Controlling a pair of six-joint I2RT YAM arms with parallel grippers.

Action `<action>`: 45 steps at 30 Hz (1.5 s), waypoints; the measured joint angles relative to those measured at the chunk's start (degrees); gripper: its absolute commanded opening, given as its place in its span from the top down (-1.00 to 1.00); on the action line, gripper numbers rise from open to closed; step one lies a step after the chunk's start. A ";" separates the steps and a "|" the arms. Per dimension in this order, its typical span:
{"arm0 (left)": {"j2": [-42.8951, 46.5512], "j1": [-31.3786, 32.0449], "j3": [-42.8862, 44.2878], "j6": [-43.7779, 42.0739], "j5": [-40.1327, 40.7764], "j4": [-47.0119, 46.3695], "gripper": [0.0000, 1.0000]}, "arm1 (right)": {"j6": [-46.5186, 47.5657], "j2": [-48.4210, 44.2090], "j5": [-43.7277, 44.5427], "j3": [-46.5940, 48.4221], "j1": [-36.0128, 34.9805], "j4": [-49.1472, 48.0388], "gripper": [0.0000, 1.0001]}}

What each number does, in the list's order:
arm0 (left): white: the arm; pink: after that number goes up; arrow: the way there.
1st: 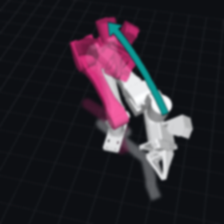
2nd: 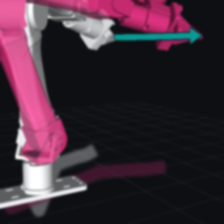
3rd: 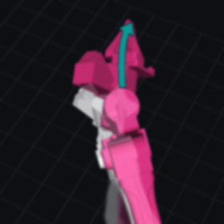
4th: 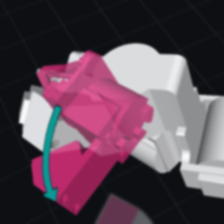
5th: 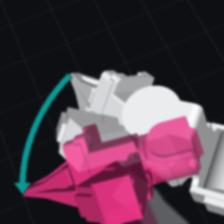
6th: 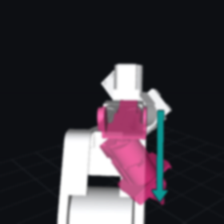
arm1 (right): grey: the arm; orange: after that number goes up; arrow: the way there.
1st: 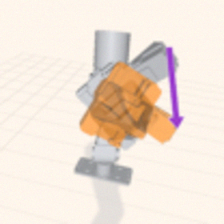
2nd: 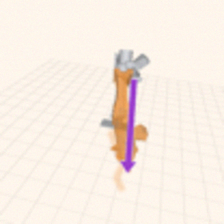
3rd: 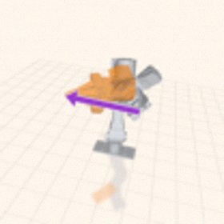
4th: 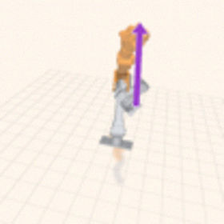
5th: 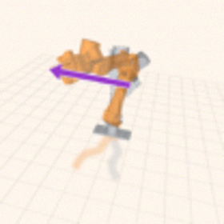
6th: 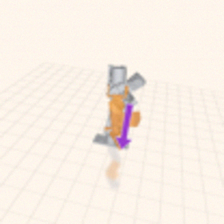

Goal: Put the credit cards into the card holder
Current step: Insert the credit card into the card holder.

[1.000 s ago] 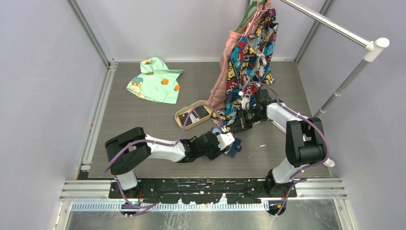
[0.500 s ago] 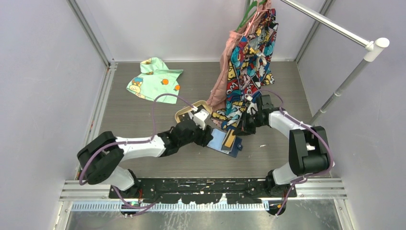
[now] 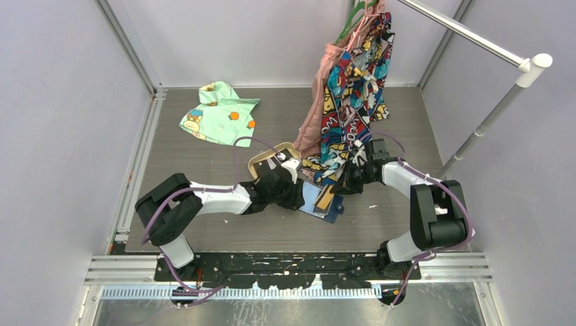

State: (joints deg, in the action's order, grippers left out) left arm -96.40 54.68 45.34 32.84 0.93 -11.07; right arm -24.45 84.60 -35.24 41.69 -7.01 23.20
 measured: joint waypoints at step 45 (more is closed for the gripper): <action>-3.28 -0.72 9.57 5.79 -2.25 15.74 0.11 | 1.20 5.27 -12.48 -4.13 0.26 -9.18 0.97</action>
State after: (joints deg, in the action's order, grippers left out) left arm -99.68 53.95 54.92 38.63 -1.32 4.67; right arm -23.24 89.86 -47.72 37.56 -6.74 14.02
